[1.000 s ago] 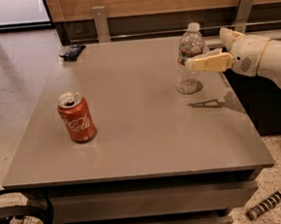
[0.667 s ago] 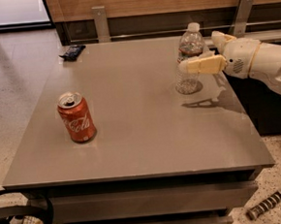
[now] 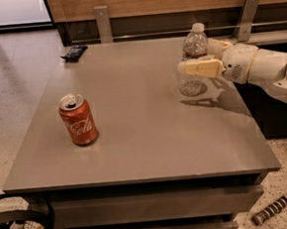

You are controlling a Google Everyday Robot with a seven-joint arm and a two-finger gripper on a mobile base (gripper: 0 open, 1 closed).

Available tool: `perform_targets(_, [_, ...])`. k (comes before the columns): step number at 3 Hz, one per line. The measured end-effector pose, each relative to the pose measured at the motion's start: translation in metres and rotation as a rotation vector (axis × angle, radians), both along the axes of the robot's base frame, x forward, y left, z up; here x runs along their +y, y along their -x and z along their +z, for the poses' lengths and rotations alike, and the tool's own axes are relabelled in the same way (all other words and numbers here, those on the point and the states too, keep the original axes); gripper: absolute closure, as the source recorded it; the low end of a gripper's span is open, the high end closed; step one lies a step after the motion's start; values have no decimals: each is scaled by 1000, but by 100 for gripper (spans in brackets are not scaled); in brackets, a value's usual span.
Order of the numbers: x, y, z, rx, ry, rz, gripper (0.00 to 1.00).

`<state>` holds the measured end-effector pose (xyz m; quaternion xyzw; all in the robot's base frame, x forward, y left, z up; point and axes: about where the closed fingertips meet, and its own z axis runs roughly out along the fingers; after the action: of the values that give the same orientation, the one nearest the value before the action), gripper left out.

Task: Move water bottle near rxbar blueberry

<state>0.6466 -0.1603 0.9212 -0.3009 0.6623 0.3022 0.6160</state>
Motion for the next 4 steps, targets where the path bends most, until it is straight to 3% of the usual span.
perform_targets(3, [8,0,1,-1,-1,13,85])
perform_targets(4, [10,-3,9,-11,11,17,100])
